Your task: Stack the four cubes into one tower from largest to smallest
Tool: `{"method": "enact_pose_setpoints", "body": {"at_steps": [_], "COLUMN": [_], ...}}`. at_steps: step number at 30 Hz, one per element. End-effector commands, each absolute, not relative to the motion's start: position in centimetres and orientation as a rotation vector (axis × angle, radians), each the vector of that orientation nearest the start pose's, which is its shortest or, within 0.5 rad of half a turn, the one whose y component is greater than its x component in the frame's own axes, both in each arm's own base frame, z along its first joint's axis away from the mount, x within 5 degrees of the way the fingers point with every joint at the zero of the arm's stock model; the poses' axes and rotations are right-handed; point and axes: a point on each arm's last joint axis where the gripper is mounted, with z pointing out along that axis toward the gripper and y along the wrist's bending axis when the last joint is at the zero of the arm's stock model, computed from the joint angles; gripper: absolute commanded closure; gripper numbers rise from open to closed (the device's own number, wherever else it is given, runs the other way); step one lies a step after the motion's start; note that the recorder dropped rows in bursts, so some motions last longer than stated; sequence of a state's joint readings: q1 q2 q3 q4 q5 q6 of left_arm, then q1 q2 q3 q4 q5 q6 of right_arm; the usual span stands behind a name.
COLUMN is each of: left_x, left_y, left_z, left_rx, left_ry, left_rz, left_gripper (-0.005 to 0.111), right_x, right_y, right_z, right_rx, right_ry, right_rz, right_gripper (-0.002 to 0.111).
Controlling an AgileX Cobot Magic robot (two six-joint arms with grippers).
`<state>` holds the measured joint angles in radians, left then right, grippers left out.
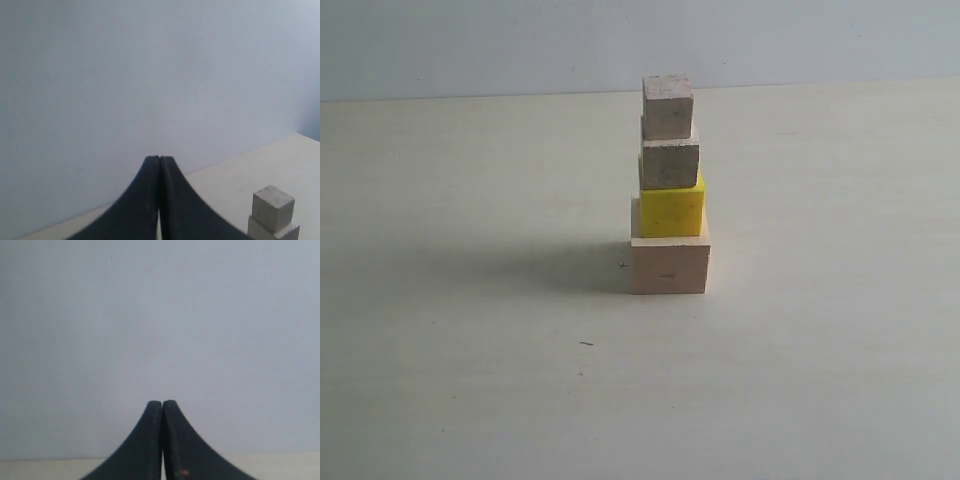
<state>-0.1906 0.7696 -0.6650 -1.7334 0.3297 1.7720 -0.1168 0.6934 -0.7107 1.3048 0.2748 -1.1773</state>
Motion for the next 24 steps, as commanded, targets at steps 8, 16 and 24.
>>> {"method": "enact_pose_setpoints", "body": {"at_steps": [8, 16, 24], "left_x": [13.5, 13.4, 13.2], "left_y": [-5.5, -5.6, -5.6], "left_z": [37.8, 37.8, 38.0], "left_rx": [0.413, 0.417, 0.421], "left_ry": [1.416, 1.415, 1.405], "left_rz": [-0.374, -0.378, -0.381], "left_gripper": [0.107, 0.107, 0.107], "right_x": [11.6, 11.4, 11.3], "right_y": [1.2, 2.3, 2.8], "right_z": [39.8, 39.8, 39.8], "right_rx": [-0.048, -0.116, -0.151], "right_ry": [1.424, 1.423, 1.423], "right_rz": [0.193, 0.268, 0.307], "right_gripper": [0.108, 0.108, 0.108]}}
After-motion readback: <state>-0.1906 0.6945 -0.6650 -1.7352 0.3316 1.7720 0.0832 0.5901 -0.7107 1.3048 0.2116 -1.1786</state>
